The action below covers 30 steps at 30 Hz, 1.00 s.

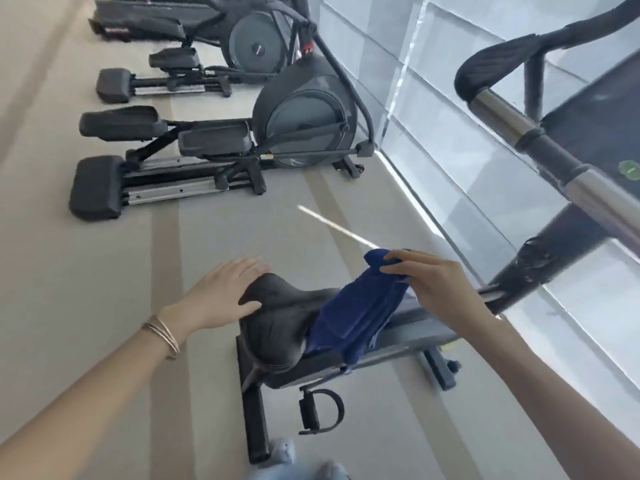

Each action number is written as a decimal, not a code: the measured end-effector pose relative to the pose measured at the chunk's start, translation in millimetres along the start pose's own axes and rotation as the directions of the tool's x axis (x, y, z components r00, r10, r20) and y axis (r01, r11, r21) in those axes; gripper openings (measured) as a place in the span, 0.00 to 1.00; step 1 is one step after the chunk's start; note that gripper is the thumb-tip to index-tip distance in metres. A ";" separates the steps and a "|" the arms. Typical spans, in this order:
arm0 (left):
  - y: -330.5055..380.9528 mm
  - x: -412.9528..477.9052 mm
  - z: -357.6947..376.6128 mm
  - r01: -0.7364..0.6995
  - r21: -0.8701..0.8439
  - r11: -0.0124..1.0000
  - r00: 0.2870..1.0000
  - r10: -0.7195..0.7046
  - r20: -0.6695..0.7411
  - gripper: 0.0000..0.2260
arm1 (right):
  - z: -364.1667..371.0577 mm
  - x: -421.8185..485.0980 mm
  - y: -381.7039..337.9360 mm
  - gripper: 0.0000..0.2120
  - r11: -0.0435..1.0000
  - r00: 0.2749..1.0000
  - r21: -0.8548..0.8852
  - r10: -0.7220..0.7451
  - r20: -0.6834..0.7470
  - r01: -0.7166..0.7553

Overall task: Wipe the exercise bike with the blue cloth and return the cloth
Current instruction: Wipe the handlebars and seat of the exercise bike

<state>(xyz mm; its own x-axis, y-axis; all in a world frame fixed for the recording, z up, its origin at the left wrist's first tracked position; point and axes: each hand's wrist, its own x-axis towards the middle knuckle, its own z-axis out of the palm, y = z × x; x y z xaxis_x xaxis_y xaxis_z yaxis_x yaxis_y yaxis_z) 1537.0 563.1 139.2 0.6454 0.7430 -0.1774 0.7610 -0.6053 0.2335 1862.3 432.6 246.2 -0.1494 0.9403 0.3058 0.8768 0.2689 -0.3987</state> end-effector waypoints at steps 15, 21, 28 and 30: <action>11.3 -34.3 51.8 0.119 -0.099 0.988 0.992 -0.115 0.045 0.34 | 175.6 3.1 -7.9 0.15 0.892 0.887 0.140 0.388 0.251 -0.430; 18.3 -25.3 59.1 0.083 -0.096 0.992 0.994 -0.076 0.076 0.33 | 199.7 -5.5 -27.8 0.24 0.850 0.818 -0.047 0.518 0.251 -0.524; 10.4 -20.2 57.5 0.024 -0.101 0.995 0.999 -0.020 0.042 0.32 | 182.0 -0.5 12.2 0.08 0.841 0.855 0.154 0.512 0.088 -0.519; 10.2 -19.4 57.9 0.016 -0.097 0.995 0.999 -0.012 0.046 0.32 | 175.4 -0.3 25.1 0.10 0.812 0.827 0.162 0.554 0.090 -0.561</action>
<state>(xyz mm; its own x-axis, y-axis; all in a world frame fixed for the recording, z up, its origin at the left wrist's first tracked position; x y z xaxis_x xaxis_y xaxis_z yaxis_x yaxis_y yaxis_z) 1536.1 526.0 89.7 0.6387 0.7362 -0.2237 0.7614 -0.5626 0.3221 1804.1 475.7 84.5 0.3214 0.9458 -0.0457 0.7215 -0.2759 -0.6351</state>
